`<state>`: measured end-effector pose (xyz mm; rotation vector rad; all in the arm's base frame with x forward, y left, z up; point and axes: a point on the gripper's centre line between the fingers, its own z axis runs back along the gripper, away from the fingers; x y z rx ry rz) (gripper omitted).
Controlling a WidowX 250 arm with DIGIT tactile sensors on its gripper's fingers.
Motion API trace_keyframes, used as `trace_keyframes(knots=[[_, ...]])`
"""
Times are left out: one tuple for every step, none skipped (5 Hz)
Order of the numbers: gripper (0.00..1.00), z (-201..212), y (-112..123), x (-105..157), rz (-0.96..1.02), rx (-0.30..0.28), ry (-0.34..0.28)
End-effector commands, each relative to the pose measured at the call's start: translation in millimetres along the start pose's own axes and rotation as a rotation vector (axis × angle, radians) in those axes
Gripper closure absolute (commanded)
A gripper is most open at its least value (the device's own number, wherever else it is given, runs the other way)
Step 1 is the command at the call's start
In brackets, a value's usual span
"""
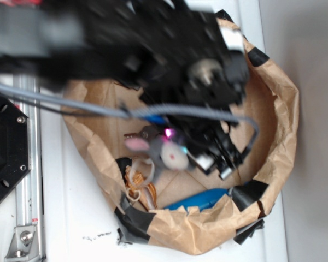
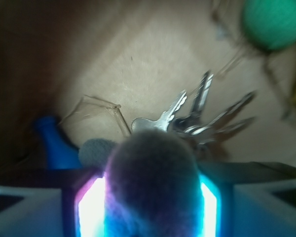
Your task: Grab the gray animal.
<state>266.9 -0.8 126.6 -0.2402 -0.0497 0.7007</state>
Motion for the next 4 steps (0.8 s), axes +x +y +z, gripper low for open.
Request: trace_keyframes(knots=[[1.0, 82, 1, -1, -0.188, -0.016, -0.296], [1.0, 77, -1, 8, -0.221, 0.013, -0.335], [1.0, 69, -1, 13, -0.248, 0.051, -0.387], [1.0, 69, -1, 12, -0.248, 0.031, -0.364]])
